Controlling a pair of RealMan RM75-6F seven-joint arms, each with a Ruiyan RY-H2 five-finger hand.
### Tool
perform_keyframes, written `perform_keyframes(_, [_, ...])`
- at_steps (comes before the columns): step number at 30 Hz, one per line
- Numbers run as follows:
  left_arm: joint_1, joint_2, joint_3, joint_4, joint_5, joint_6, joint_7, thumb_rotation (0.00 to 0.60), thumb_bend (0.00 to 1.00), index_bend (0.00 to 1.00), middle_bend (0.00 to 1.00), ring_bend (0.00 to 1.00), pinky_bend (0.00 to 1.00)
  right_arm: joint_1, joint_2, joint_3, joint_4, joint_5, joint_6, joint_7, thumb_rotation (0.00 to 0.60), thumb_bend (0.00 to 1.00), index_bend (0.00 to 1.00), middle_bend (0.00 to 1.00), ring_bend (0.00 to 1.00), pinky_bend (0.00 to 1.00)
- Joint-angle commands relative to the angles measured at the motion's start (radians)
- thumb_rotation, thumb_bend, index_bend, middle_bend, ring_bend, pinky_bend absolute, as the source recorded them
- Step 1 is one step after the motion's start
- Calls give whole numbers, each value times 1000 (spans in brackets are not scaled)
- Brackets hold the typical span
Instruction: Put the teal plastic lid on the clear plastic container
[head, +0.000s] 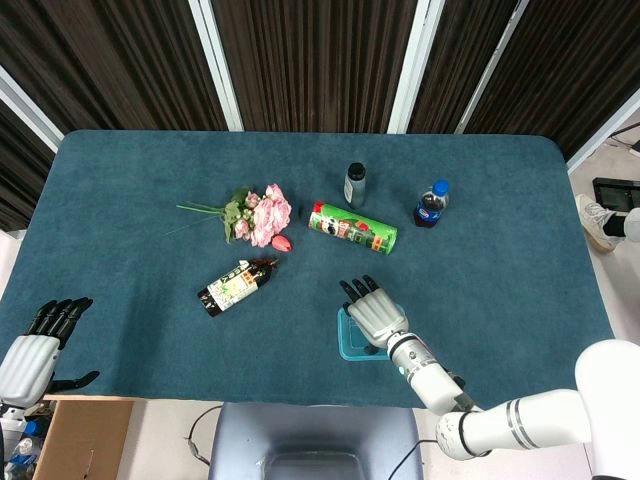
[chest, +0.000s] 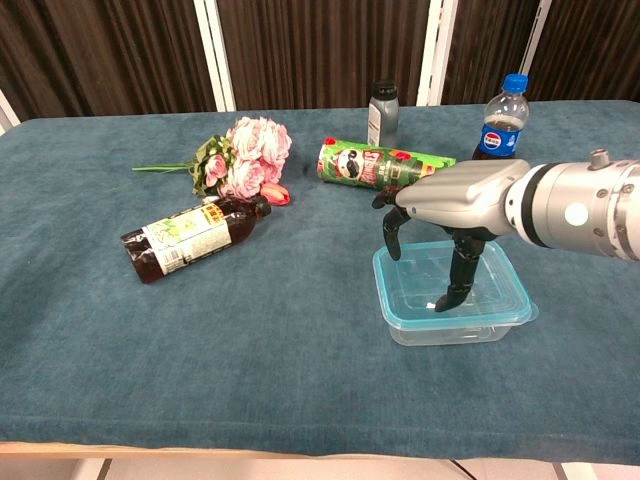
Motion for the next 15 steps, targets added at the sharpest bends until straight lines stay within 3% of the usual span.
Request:
perform_keyframes(1, [0, 0, 0, 0, -1, -1, 0, 600, 441, 0, 86, 60, 72, 1, -1, -1, 2, 1, -1, 0, 600, 149, 474, 102, 0, 0])
perform_keyframes(8, [0, -1, 0, 0, -2, -1, 1, 600, 442, 0, 86, 60, 72, -2, 9, 2, -10, -9, 9, 11, 600, 149, 474, 102, 0, 0])
perform_keyframes(15, [1, -3, -1, -2, -3, 0, 8, 600, 441, 0, 86, 60, 72, -25, 89, 6, -74, -51, 30, 53, 600, 149, 475, 103, 0, 0])
